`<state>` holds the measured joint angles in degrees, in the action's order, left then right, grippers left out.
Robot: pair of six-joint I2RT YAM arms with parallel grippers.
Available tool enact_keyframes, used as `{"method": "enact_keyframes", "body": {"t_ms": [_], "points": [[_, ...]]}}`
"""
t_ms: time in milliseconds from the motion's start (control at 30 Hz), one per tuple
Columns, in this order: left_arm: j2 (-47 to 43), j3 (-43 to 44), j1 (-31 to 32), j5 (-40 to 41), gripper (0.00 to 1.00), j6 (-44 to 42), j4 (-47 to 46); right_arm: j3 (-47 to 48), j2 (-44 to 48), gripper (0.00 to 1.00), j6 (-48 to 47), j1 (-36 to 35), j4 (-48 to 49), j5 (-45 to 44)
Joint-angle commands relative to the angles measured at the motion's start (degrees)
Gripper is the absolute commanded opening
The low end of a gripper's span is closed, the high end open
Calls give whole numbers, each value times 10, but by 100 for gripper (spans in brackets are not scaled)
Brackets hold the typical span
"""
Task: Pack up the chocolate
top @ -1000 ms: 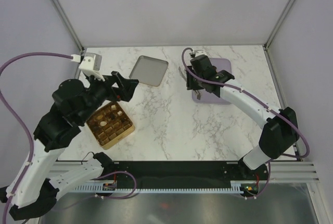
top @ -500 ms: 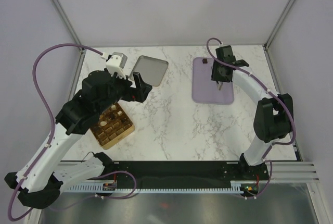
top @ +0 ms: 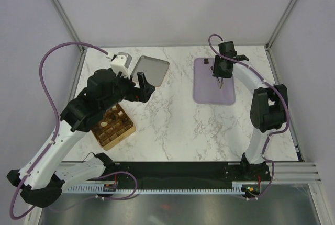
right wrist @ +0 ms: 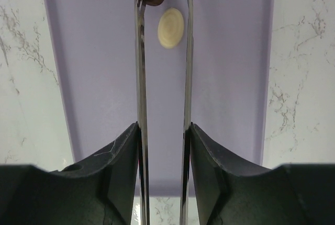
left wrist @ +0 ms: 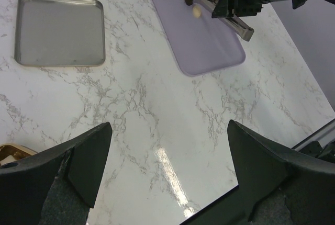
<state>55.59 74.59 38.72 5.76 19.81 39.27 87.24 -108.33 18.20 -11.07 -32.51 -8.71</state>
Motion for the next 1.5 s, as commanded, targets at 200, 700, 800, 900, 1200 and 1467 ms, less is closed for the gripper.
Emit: {"method": "enact_keyframes", "body": {"t_ms": [200, 700, 800, 900, 1200, 1467], "points": [[17, 9, -8, -8, 100, -18, -16, 33, -25, 49, -12, 3, 20, 28], [29, 15, -21, -29, 100, -24, -23, 12, -6, 45, -3, 3, 24, 65], [25, 15, -22, -30, 100, -24, -24, 4, 10, 43, -2, 3, 23, 70], [23, 18, -22, -30, 100, -24, -23, -8, 31, 39, 2, 3, 19, 77], [22, 28, -23, -37, 100, -21, -24, -59, 103, 30, 5, -6, 8, 110], [24, 57, -23, -54, 100, -10, -17, -82, 165, 29, 24, -74, 18, 153]]}}
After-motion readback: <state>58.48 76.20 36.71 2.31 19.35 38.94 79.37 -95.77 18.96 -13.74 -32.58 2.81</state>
